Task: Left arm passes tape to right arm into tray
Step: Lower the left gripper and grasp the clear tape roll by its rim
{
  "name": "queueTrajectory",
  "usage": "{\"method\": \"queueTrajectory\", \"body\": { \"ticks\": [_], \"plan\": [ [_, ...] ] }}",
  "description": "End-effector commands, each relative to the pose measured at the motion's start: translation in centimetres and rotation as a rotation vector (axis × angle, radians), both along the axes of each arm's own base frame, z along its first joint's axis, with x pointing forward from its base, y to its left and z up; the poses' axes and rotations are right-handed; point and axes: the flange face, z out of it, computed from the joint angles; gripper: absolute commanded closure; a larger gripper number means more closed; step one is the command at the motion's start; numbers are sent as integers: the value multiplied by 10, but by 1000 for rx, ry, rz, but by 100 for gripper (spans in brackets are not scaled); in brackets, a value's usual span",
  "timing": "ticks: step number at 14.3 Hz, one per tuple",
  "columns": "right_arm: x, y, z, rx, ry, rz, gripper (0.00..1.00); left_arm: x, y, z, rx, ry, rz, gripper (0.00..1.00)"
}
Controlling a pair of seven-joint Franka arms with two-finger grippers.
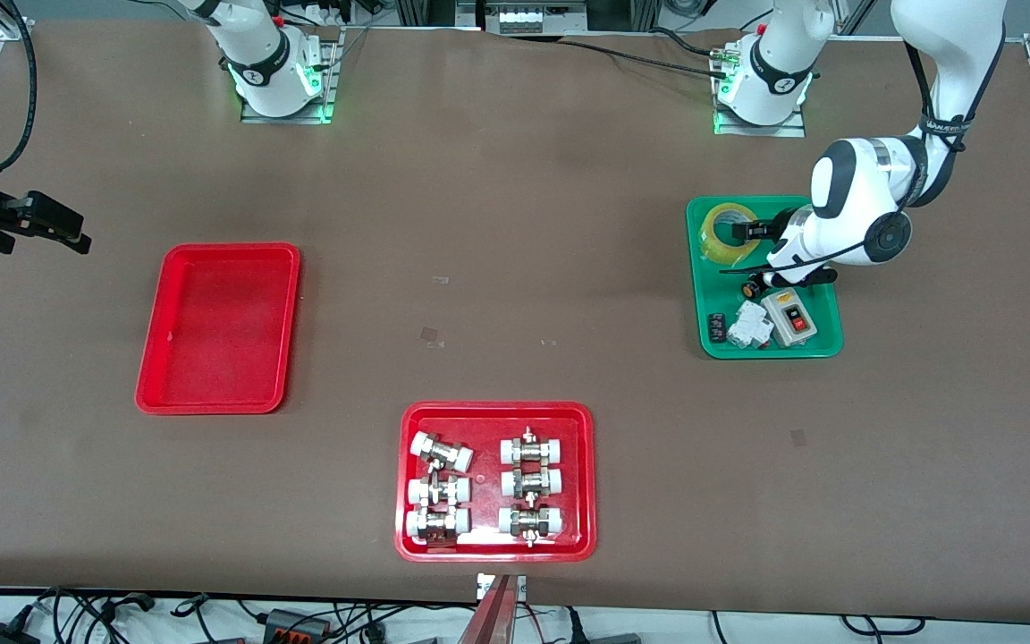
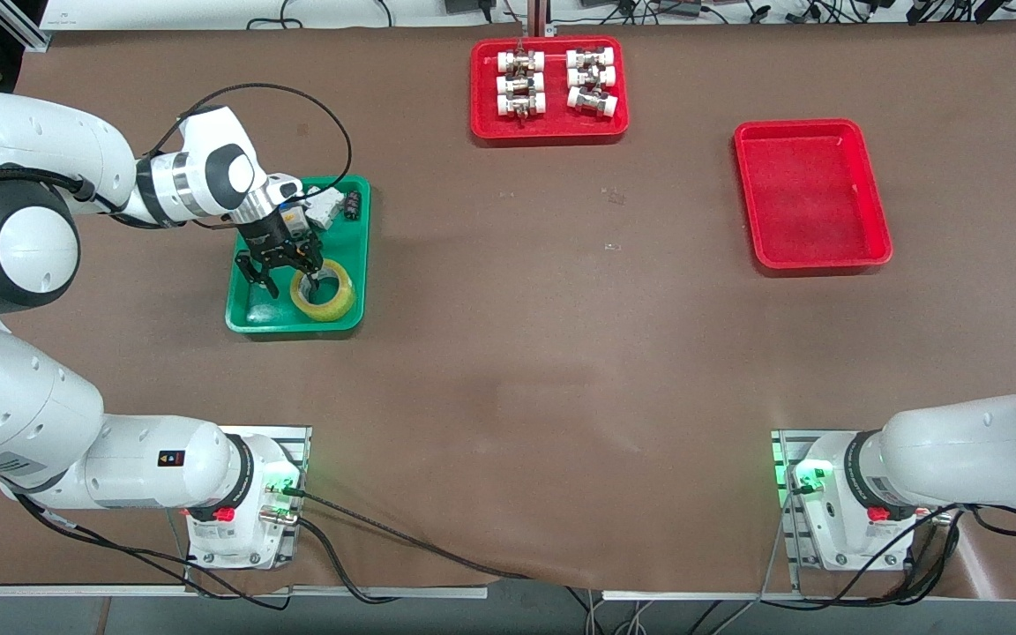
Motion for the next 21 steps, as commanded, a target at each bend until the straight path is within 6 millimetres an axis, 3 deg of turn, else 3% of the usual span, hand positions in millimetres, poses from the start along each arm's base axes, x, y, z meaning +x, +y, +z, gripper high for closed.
{"method": "queueTrajectory", "body": {
  "ticks": [1,5,10,14,16,19,21],
  "plan": [
    [-3,-2,2,-5,3,10,0,4,-1,4,-27,-17,-11,69],
    [-4,-2,2,-5,5,10,0,4,1,5,-31,-15,-14,99],
    [-4,-2,2,-5,5,9,0,14,6,17,-54,-43,-36,99],
    [-4,-1,4,-2,1,10,0,46,-4,69,-89,-68,-89,99],
    [-4,-1,3,-2,4,12,0,71,-12,106,-109,-63,-117,99],
    [0,-1,-3,1,4,-1,0,97,-53,159,-136,-70,-183,99],
    [2,-2,-5,-6,3,0,0,98,-102,185,-179,-67,-142,100]
  ]
}}
